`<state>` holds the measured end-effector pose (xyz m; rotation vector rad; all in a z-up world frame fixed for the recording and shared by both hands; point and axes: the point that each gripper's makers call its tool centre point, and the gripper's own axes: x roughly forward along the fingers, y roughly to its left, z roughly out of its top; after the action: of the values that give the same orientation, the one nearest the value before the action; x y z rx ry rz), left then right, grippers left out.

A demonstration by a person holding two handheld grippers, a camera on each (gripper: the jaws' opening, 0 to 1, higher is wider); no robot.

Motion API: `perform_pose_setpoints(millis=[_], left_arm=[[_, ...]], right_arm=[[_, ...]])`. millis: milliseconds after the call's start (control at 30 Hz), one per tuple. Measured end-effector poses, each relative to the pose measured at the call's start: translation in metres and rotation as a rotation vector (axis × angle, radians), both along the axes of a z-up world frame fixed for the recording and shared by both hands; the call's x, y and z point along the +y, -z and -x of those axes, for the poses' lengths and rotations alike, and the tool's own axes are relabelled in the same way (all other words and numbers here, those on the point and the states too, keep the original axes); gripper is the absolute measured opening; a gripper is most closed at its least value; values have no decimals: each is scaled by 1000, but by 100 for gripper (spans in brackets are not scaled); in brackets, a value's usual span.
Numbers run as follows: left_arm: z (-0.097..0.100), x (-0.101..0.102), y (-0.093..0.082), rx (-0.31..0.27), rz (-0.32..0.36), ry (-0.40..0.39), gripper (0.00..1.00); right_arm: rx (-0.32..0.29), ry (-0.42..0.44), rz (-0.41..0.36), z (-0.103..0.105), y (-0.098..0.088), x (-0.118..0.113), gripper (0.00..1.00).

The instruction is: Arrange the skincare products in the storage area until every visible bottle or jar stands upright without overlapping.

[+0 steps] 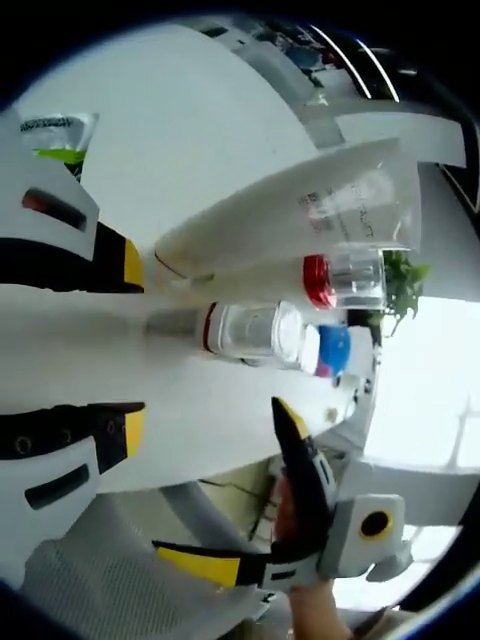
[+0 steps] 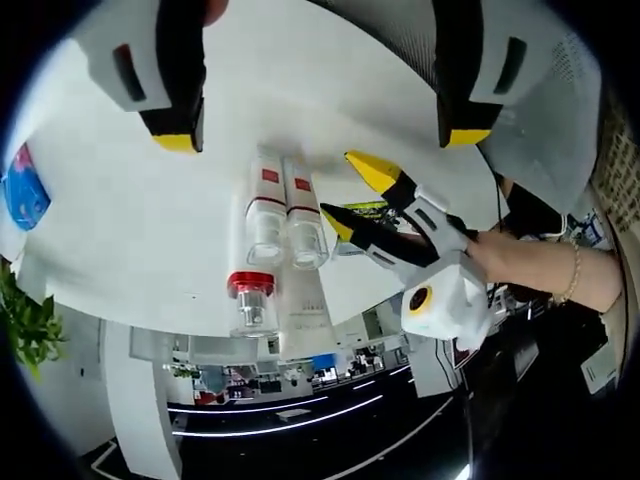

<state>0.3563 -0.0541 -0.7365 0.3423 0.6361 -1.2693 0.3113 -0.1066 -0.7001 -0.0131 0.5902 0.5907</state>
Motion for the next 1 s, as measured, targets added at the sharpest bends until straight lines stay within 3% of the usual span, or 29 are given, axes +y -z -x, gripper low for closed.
perform_pose_setpoints(millis=[367, 533, 800, 1000], left_arm=[[9, 56, 0, 90, -22, -193, 50], [17, 76, -5, 115, -9, -254, 54], [31, 106, -12, 139, 14, -392, 70], [42, 129, -15, 151, 20, -467, 74]], right_arm=[[-20, -19, 1, -1, -9, 2, 98], [-29, -14, -5, 1, -15, 2, 99], [-42, -23, -20, 7, -24, 3, 99], [-37, -24, -33, 15, -26, 4, 99]])
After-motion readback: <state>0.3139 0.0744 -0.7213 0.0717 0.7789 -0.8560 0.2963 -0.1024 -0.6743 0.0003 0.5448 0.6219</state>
